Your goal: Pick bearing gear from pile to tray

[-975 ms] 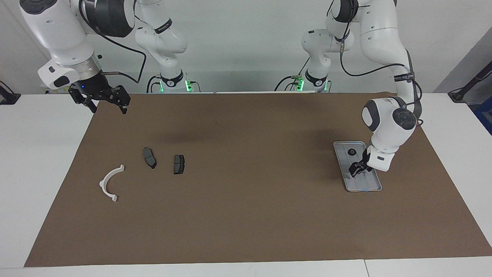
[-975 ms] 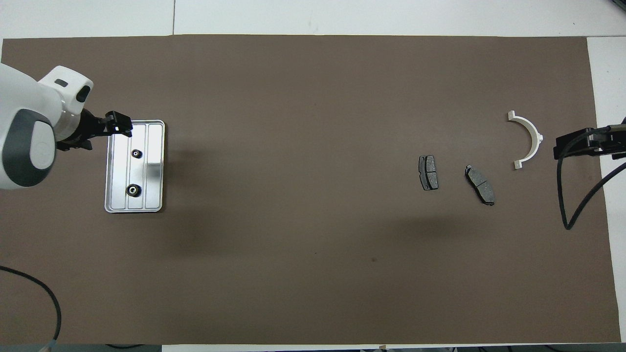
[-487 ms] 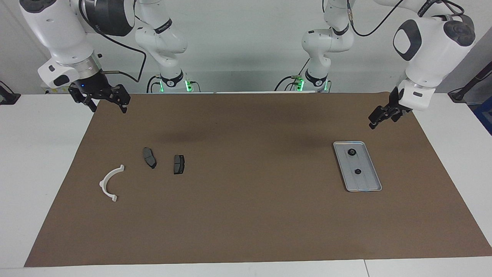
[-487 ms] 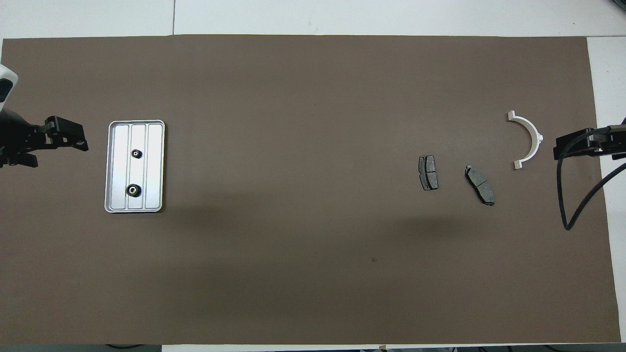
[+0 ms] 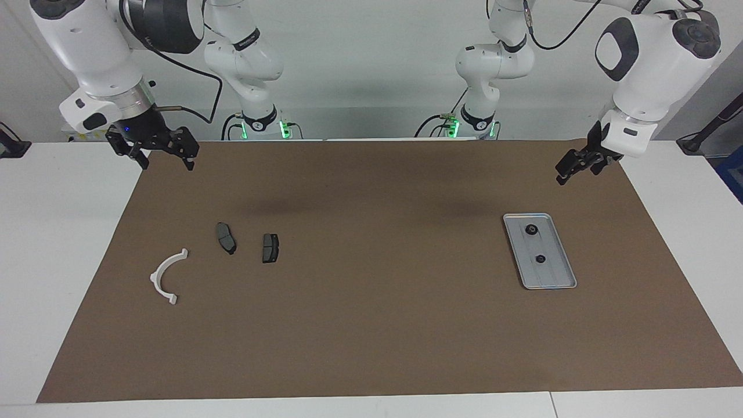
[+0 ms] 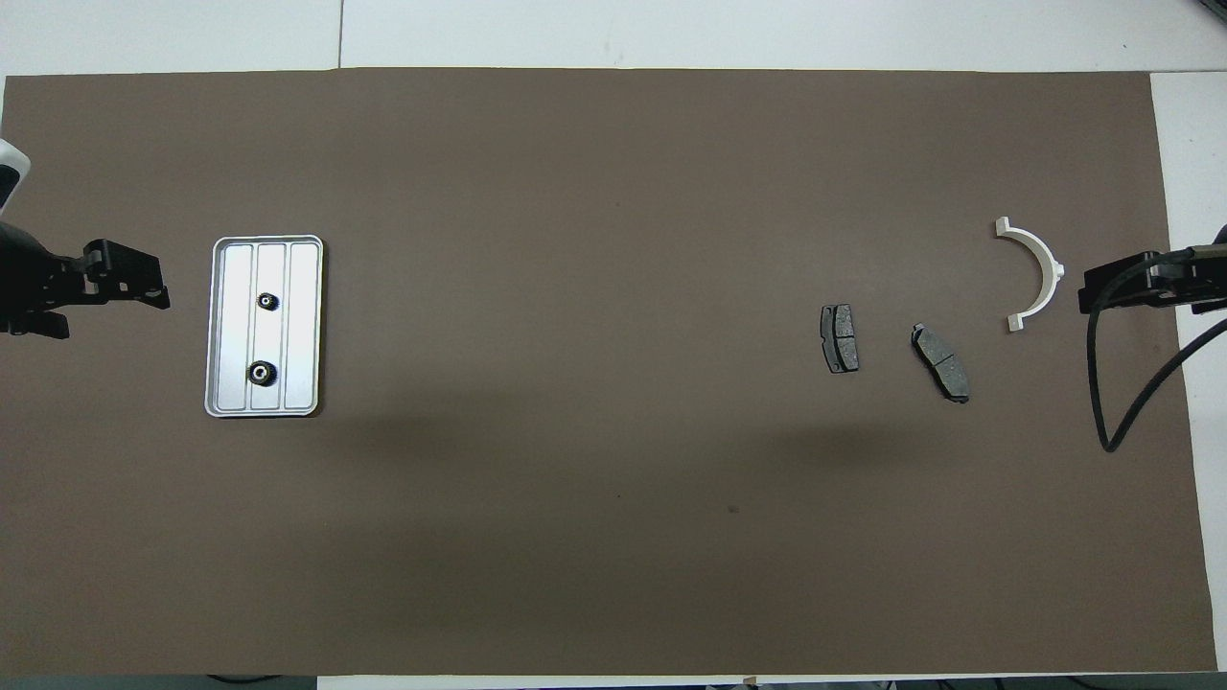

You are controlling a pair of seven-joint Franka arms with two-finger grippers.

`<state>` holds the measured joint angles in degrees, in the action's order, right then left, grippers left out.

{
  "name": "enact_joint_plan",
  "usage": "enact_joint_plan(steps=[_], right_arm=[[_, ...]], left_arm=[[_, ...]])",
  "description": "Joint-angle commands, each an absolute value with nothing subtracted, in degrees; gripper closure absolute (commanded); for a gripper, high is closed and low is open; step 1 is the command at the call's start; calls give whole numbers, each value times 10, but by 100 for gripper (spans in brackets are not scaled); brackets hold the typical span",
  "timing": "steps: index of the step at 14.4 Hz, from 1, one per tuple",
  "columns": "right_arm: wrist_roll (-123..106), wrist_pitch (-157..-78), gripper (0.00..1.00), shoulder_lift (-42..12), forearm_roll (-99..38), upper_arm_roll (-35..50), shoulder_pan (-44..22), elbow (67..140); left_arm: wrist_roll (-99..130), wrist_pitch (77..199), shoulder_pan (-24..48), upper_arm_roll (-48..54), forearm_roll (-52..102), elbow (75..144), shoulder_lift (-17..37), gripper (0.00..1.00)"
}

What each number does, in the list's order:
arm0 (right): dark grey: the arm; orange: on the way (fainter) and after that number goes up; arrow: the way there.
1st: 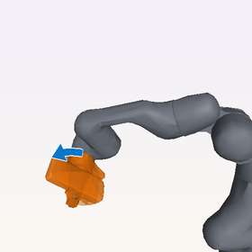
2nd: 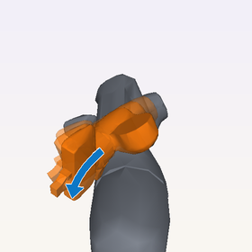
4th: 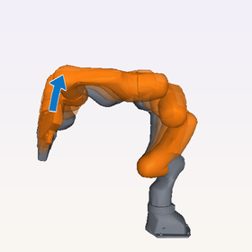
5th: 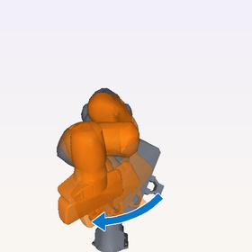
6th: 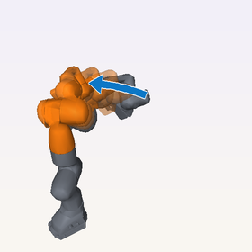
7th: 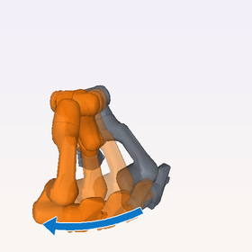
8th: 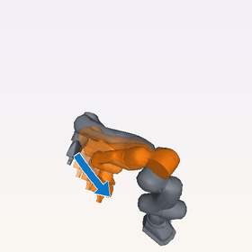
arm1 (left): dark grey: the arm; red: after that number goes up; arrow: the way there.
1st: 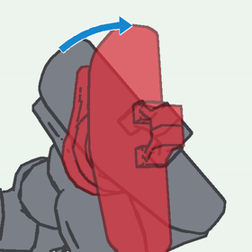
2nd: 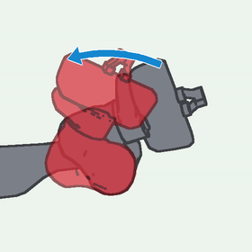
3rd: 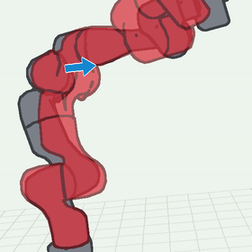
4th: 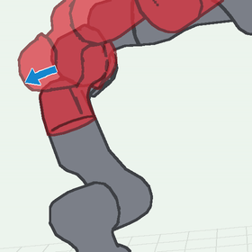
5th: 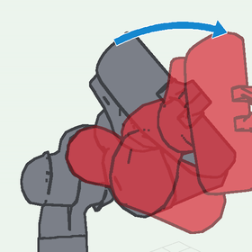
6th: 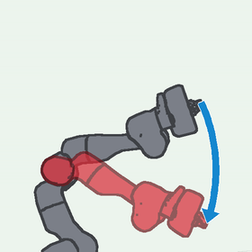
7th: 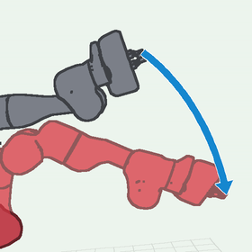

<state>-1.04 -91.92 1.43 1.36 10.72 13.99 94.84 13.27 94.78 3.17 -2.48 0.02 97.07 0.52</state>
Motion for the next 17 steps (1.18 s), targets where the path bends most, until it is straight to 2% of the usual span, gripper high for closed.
enact_joint_plan(steps=[1,17], right_arm=[[-23,-912,0,29,0,113,140,961],[-33,-905,0,33,-1,133,139,961]], left_arm=[[127,944,27,-22,-4,977,-6,0],[92,936,23,-19,-3,953,2,0]])
